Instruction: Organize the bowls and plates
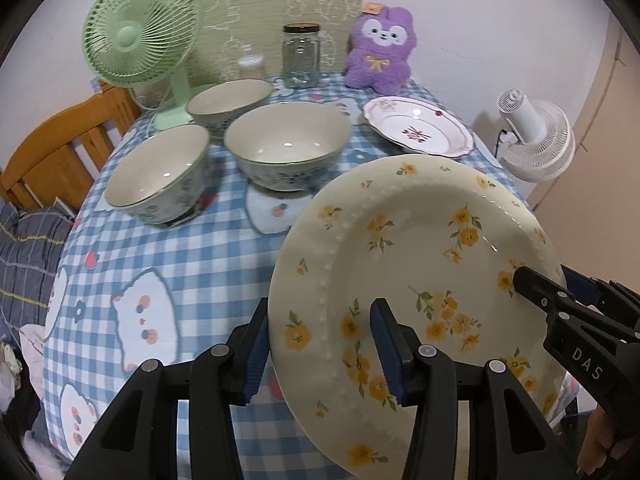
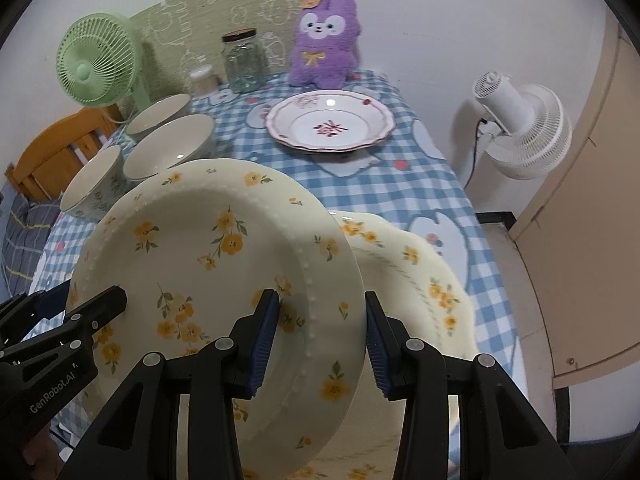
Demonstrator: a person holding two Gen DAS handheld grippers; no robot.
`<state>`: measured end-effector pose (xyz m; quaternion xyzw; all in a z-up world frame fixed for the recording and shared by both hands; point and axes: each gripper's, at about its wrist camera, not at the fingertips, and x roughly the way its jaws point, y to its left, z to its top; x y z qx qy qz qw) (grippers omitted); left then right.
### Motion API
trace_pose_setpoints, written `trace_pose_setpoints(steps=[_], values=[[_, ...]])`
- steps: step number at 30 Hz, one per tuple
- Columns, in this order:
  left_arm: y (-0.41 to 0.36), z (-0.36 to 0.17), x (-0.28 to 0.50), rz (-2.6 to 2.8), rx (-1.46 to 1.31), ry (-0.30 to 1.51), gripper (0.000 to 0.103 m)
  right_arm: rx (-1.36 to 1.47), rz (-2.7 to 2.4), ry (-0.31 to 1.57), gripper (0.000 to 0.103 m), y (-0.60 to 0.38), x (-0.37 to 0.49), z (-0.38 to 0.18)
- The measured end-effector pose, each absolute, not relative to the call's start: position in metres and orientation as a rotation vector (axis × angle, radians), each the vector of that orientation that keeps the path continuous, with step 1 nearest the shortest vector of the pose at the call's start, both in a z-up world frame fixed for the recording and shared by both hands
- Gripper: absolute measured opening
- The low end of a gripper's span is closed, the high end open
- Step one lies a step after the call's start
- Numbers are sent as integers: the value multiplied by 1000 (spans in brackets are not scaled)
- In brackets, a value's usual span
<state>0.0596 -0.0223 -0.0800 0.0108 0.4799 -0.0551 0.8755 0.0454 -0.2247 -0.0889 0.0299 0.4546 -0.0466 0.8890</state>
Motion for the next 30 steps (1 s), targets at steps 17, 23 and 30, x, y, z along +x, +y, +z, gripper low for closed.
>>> trace_pose_setpoints(steps=[17, 23, 30], values=[[-73, -104, 62, -157, 34, 1051, 49, 88, -143, 975, 45, -277, 35, -108], [-84, -113, 66, -169, 47, 1073, 49, 93, -158, 988, 45, -286, 36, -115], [-91, -118, 69, -174, 65, 1081, 49, 78, -157, 994, 45, -290, 37, -118]])
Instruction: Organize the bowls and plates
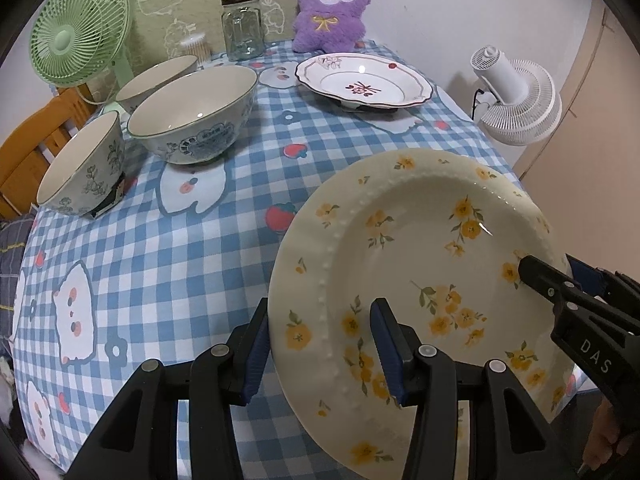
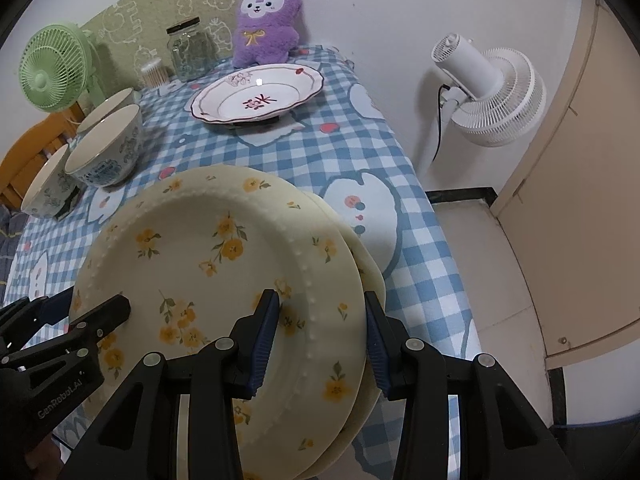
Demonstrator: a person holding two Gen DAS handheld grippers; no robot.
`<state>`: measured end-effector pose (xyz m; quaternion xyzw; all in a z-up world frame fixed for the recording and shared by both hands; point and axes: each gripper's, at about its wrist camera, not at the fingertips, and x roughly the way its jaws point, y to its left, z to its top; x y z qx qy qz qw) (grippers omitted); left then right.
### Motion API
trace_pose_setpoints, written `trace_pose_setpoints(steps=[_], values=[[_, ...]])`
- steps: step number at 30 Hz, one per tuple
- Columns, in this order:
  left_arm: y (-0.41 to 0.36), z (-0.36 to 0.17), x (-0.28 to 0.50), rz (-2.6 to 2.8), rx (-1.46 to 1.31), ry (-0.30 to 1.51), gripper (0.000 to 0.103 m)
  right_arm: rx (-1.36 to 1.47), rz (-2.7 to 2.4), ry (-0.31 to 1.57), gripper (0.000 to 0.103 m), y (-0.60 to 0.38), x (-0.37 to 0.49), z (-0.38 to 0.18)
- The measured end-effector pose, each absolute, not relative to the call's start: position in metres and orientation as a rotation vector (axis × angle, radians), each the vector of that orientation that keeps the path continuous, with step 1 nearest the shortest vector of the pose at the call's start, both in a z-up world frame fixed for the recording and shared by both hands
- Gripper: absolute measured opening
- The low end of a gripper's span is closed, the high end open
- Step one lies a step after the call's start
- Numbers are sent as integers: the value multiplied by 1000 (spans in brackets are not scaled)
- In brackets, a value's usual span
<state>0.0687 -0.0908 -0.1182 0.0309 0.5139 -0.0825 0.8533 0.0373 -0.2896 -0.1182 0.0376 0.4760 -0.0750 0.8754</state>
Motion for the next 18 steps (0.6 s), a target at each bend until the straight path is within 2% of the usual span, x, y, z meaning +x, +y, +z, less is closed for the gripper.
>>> trace_pose_setpoints(steps=[18], values=[[-90, -120, 70, -174, 79, 1068, 50, 54, -161, 1009, 45, -287, 42, -120]])
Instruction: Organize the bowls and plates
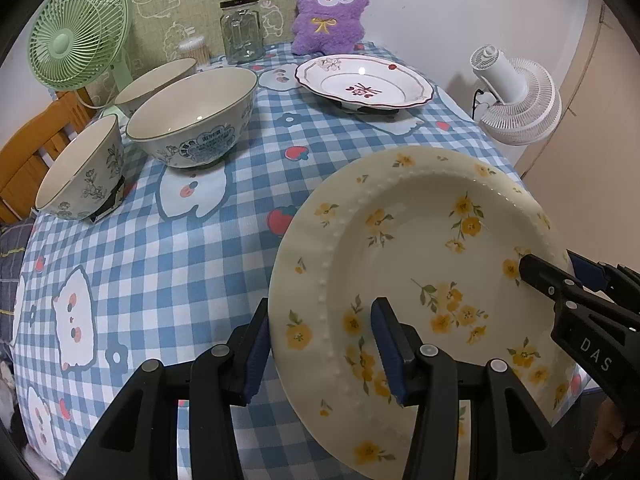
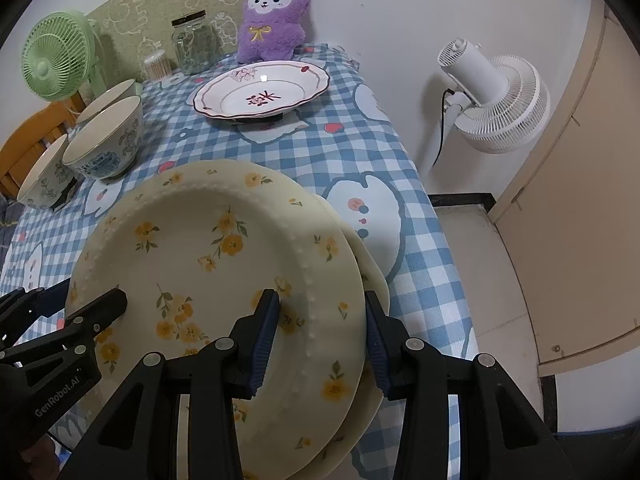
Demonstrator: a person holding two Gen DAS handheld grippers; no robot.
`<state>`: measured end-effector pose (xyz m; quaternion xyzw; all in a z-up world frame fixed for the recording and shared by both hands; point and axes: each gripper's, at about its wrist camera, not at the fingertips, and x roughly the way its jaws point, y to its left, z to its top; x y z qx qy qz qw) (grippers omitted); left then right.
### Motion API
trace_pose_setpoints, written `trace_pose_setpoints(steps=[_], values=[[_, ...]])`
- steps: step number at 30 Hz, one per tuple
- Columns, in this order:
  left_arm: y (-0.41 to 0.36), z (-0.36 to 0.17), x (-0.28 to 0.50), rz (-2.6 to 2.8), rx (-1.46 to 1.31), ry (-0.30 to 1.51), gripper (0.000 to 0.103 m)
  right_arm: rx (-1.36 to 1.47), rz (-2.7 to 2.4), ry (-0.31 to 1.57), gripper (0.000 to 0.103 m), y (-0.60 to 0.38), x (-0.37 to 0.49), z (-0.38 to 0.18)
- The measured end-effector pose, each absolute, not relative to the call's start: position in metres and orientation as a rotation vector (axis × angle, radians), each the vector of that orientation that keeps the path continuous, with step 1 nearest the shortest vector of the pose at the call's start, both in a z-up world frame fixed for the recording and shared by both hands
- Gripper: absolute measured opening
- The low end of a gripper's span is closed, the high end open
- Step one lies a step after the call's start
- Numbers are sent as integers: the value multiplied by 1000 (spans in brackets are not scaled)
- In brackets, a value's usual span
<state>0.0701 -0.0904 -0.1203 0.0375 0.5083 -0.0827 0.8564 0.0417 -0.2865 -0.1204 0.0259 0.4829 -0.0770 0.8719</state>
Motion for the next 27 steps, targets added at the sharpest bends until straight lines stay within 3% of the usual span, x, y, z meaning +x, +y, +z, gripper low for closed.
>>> trace_pose_setpoints(steps=[27], values=[[-100, -126, 64, -212, 104, 1060, 51, 36, -259, 980, 47, -291, 31, -120]])
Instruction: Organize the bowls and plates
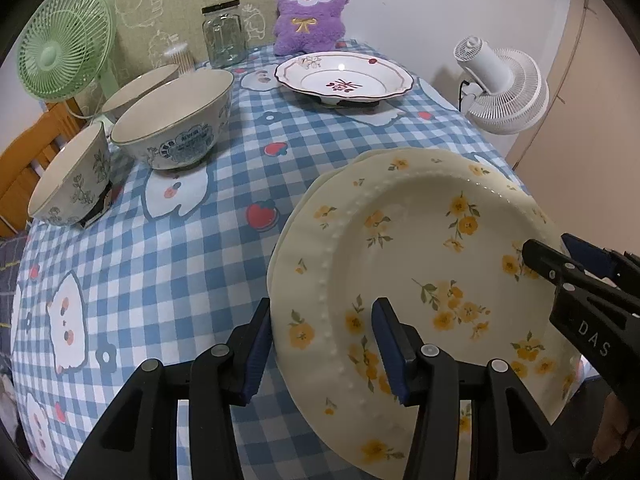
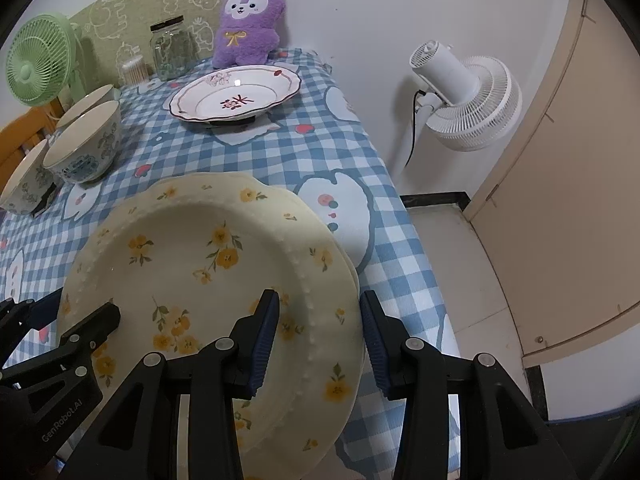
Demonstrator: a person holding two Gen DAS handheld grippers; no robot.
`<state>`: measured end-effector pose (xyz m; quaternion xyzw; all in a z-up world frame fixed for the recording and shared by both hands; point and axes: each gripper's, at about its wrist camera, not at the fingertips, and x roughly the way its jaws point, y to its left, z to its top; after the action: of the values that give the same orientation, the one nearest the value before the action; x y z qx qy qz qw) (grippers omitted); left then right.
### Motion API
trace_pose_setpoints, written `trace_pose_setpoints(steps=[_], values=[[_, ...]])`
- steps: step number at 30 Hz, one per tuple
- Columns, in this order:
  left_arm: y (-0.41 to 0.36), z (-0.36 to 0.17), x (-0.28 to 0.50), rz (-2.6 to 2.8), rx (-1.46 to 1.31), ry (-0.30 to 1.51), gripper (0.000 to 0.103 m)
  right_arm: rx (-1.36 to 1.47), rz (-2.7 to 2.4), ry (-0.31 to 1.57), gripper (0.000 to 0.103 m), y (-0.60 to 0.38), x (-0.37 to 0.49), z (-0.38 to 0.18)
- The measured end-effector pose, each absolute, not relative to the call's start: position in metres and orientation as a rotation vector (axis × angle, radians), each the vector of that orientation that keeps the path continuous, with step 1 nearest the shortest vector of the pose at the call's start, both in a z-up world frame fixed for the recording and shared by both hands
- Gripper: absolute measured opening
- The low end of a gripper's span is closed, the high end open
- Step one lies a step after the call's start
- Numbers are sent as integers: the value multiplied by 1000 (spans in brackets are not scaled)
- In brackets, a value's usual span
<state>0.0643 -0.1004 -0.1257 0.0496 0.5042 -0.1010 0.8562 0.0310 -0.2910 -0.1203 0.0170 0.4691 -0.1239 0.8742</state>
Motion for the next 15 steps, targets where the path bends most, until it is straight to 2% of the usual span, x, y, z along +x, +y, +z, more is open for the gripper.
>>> trace_pose_setpoints(steps=[5, 9, 13, 15], values=[[-102, -126, 64, -211, 106, 1056, 52, 34, -255, 981, 47, -292, 32, -121], [-103, -126, 63, -214, 112, 1057, 55, 79, -206, 972, 61, -293, 32, -121], [-105, -121, 58, -226, 126, 1033, 68, 72, -181, 961, 72, -287, 31, -120], [-106, -118, 55, -231, 126, 1021, 72, 72, -179, 954, 73, -285, 28, -118]])
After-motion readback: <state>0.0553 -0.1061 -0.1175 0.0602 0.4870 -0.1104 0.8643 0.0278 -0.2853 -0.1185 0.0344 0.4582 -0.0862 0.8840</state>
